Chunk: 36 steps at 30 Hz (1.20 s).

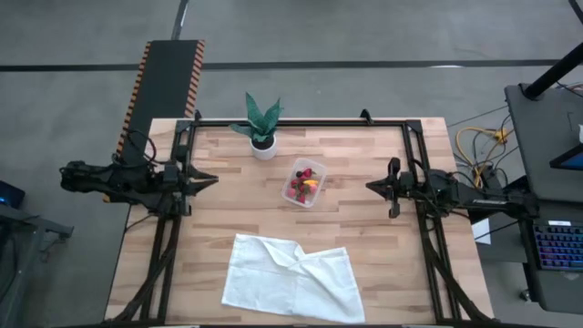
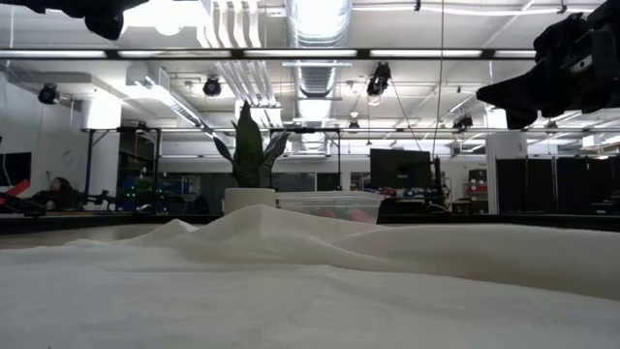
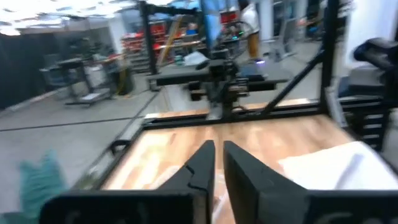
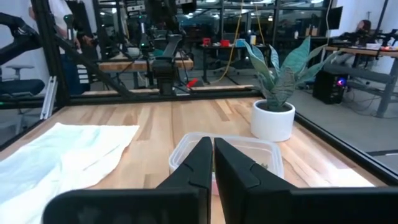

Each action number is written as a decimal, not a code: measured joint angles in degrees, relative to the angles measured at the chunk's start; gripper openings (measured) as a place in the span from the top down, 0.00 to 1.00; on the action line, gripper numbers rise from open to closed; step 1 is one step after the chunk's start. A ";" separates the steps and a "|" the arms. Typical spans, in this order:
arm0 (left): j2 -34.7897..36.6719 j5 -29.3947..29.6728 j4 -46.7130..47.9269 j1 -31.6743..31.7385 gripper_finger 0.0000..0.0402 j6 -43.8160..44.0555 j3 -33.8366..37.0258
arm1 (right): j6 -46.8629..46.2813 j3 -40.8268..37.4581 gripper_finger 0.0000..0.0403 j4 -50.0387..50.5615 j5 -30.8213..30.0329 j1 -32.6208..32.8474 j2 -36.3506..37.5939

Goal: Pick and placing Produce into tupperware
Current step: Return to Home Position

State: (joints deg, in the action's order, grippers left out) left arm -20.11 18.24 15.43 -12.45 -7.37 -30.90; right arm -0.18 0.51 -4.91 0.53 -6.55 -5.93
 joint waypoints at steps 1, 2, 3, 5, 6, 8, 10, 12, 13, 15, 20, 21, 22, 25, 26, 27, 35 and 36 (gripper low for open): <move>0.15 -1.16 -0.53 0.00 0.97 0.74 0.60 | -0.02 0.00 0.98 0.00 -0.10 0.00 0.00; 0.33 -2.20 -1.70 0.00 0.98 1.09 1.42 | -0.02 0.00 0.98 0.00 -0.10 0.00 0.00; 0.59 -3.53 -3.05 0.00 0.99 1.41 2.42 | 0.03 0.00 0.98 0.00 -0.12 0.00 0.00; 1.39 -6.52 -5.72 0.06 1.00 2.73 4.95 | 0.15 0.00 0.98 0.00 -0.31 0.00 0.00; 1.70 -7.54 -7.77 0.07 1.00 3.53 6.53 | 0.15 0.00 0.98 -0.01 -0.35 0.00 0.00; 2.64 -8.82 -12.25 0.07 1.00 3.78 9.79 | 0.15 0.00 0.98 -0.02 -0.36 0.00 0.00; 3.84 -8.98 -16.02 0.16 1.00 3.64 12.74 | 0.20 0.00 0.98 -0.02 -0.39 0.00 0.00; 5.11 -8.92 -17.08 1.05 1.00 3.71 15.17 | 0.24 0.00 0.98 -0.05 -0.56 0.00 0.00; 5.71 -8.95 -17.53 1.63 1.00 3.94 16.28 | 0.24 0.00 0.98 -0.09 -0.56 0.00 0.00; 6.88 -9.01 -17.96 2.74 1.00 4.10 18.02 | 0.24 0.02 0.98 -0.07 -0.56 0.00 0.00; 9.23 -12.90 -19.54 5.51 1.00 5.84 20.86 | 0.24 0.02 0.98 -0.13 -0.56 0.00 0.00; 9.55 -13.24 -19.47 5.99 1.00 6.52 21.61 | 0.24 0.02 0.98 -0.11 -0.56 0.00 0.00; 9.87 -13.13 -19.78 6.43 1.00 6.73 22.65 | 0.25 0.02 0.98 -0.13 -0.56 0.00 0.00; 11.43 -12.25 -22.26 7.78 1.00 7.35 26.57 | 0.27 0.04 0.98 -0.13 -0.56 0.00 0.00; 11.87 -12.73 -23.35 7.96 1.00 7.77 27.53 | 0.26 0.04 0.98 -0.14 -0.56 0.00 0.00; 12.50 -13.31 -24.10 8.12 1.00 8.13 28.37 | 0.26 0.04 0.98 -0.14 -0.56 0.00 0.00; 15.76 -12.08 -20.01 8.37 1.00 7.03 29.09 | 0.64 0.07 0.98 -0.08 -1.21 0.00 -0.15; 15.81 -11.93 -19.61 8.37 1.00 7.03 29.09 | 0.96 0.07 0.98 -0.01 -1.21 0.00 -0.15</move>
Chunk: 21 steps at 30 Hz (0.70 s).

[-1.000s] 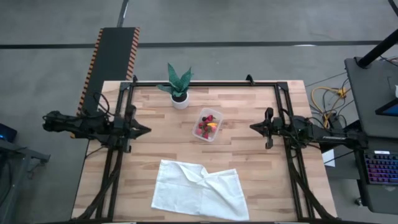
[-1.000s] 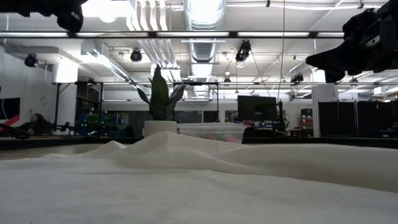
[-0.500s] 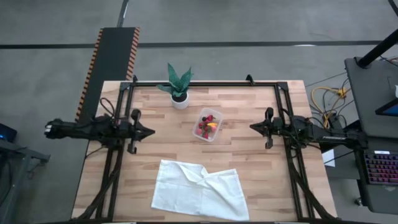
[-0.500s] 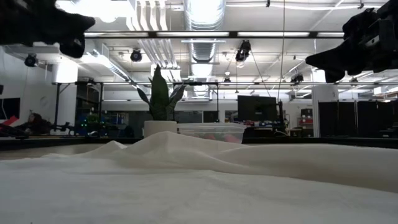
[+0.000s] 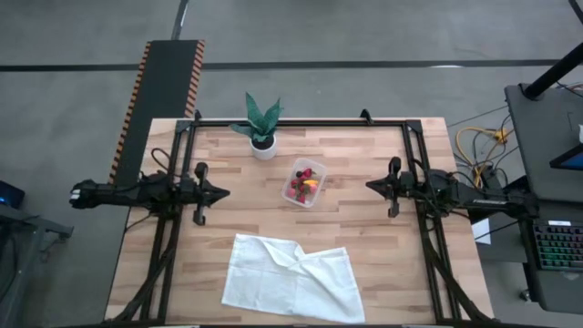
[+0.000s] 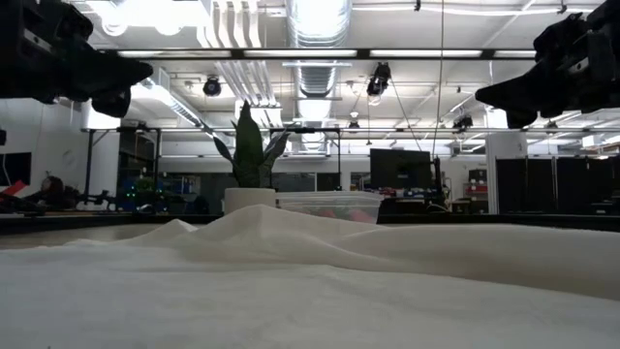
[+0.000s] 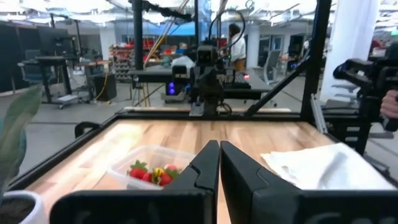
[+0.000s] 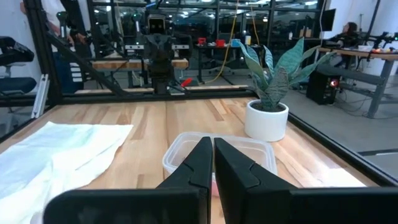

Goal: Pick and placing Produce into tupperware
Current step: Return to Home Position

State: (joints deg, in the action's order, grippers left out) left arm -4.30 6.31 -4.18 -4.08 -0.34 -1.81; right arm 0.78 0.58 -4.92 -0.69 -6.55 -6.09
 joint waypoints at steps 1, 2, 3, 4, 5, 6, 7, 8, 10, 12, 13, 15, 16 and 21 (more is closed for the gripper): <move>0.02 0.27 0.62 0.00 1.00 0.01 -0.02 | 0.39 0.00 0.98 -0.04 -0.10 0.00 0.02; -0.05 0.62 1.07 0.00 1.00 0.03 -0.02 | 0.78 0.00 0.98 -0.05 -0.47 0.00 0.02; -0.19 0.95 1.62 0.00 1.00 0.02 -0.02 | 1.12 0.00 0.98 -0.03 -0.71 0.00 0.02; -0.37 1.78 2.30 -0.02 1.00 0.05 -0.04 | 1.65 0.00 0.98 -0.03 -0.90 0.00 0.02; -0.59 2.32 2.79 0.00 1.00 0.05 -0.04 | 1.73 0.00 0.98 -0.04 -0.87 0.00 0.02; -0.77 2.43 3.06 0.00 1.00 0.02 -0.04 | 1.71 0.00 0.98 -0.06 -0.86 0.00 0.02; -0.92 2.89 3.08 0.00 1.00 0.01 -0.04 | 1.56 0.00 0.98 -0.02 -0.84 0.00 0.02; -0.93 3.13 3.07 0.00 1.00 -0.02 -0.04 | 1.41 0.00 0.98 0.09 -0.71 0.00 0.02; -0.88 3.62 3.16 0.00 1.00 -0.19 -0.04 | 1.21 0.00 0.98 0.79 0.93 0.00 0.01; -0.91 4.45 3.16 -0.01 1.00 -0.47 -0.02 | 0.67 0.00 0.98 1.22 2.43 0.01 0.01; -0.91 4.88 3.16 0.00 1.00 -0.48 -0.01 | 0.33 0.00 0.98 1.32 2.83 0.00 0.02; -0.90 5.05 3.17 0.00 1.00 -1.18 0.01 | 0.14 0.00 0.98 1.32 3.49 0.00 0.00; -0.91 5.06 3.23 0.00 1.00 -1.45 0.01 | 0.16 0.00 0.98 1.32 3.99 0.00 0.00; -0.83 5.06 3.54 0.00 1.00 -1.55 0.03 | 0.13 0.00 0.98 1.89 4.78 0.00 0.00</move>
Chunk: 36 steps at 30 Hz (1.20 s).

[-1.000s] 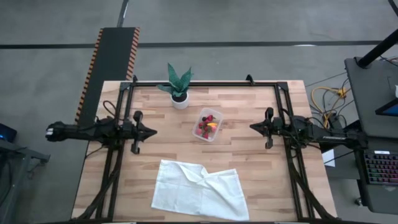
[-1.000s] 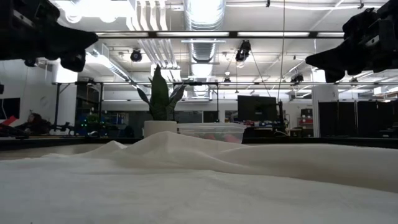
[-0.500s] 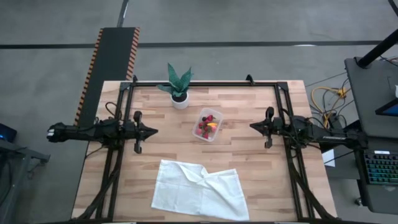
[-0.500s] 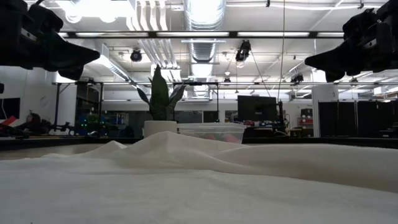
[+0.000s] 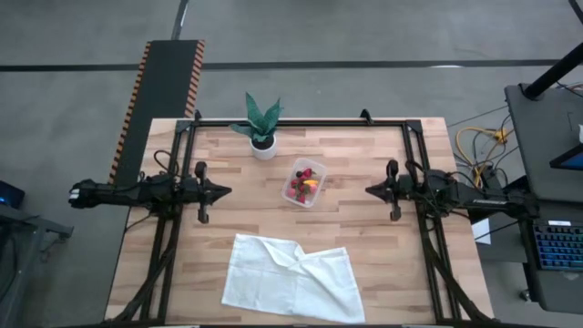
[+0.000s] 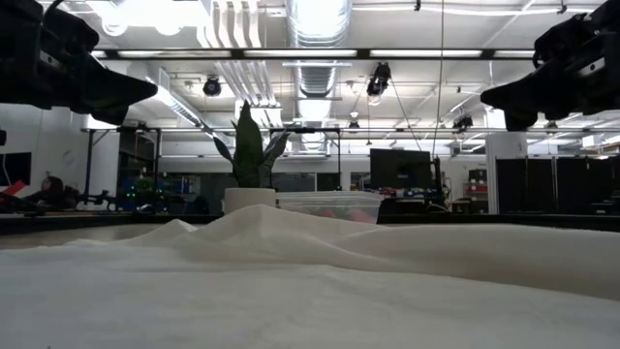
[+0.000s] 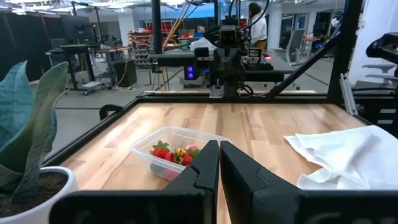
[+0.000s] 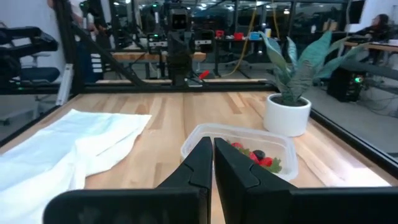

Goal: Pick and placing Produce into tupperware
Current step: Return to Home Position

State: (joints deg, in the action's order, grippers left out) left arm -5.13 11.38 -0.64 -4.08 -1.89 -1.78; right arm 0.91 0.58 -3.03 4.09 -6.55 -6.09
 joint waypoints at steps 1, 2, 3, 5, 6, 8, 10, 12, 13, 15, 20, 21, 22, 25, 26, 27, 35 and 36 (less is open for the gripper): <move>0.00 0.00 0.00 0.00 1.00 -0.13 0.00 | 0.00 0.00 0.98 -0.02 0.67 0.00 0.00; -0.01 0.02 0.02 0.00 1.00 -0.20 0.00 | 0.06 0.00 0.98 -0.02 0.91 0.01 0.00; -0.04 0.02 0.00 0.00 1.00 -0.20 0.00 | 0.13 0.00 0.98 0.02 0.89 0.00 0.00; -0.06 0.01 0.00 0.00 1.00 -0.20 0.02 | 0.15 0.00 0.98 0.32 0.84 0.00 0.00; -0.04 0.02 -0.06 0.00 1.00 -0.23 0.06 | 0.26 0.00 0.98 0.62 0.82 0.00 0.00; -0.04 -0.03 -0.18 0.00 1.00 -0.26 0.09 | 0.42 0.00 0.98 1.16 0.79 0.00 0.00; 0.02 -0.36 -0.41 0.00 1.00 -0.37 0.09 | 0.14 0.00 0.98 1.11 0.79 0.00 0.00; 0.02 -0.39 -0.48 0.00 1.00 -0.37 0.09 | 0.03 0.00 0.98 1.11 0.76 0.00 0.00; 0.02 -0.39 -0.48 0.00 1.00 -0.36 0.09 | 0.05 0.00 0.98 1.11 0.74 0.00 0.00; 0.02 -0.41 -0.58 0.00 1.00 -0.35 0.09 | 0.11 0.00 0.98 1.09 0.49 0.00 0.00; -0.04 -0.46 -0.68 0.00 1.00 -0.35 0.09 | 1.03 0.00 0.98 1.09 0.36 0.00 0.00; -0.04 -0.46 -0.68 0.00 1.00 -0.35 0.09 | 0.48 0.00 0.98 1.09 0.35 0.00 0.00; -0.04 -0.46 -0.66 0.00 1.00 -0.35 0.09 | -0.56 0.00 0.98 1.09 0.36 0.00 0.00; -0.07 -0.50 -0.66 0.00 1.00 -0.33 0.09 | -4.07 0.00 0.98 1.07 0.36 0.00 0.00; -0.07 -0.52 -0.66 0.00 1.00 -0.33 0.09 | -4.75 0.00 0.98 1.07 0.36 0.00 0.00; -0.07 -0.52 -0.66 0.00 1.00 -0.31 0.09 | -5.18 0.00 0.98 1.07 0.36 0.00 0.00; -0.09 -0.55 -0.60 0.00 1.00 -0.29 0.07 | -5.29 0.00 0.98 1.07 0.36 0.00 0.00; -0.08 -0.55 -0.59 0.00 1.00 -0.29 0.07 | -5.34 0.00 0.98 1.06 0.36 0.00 0.00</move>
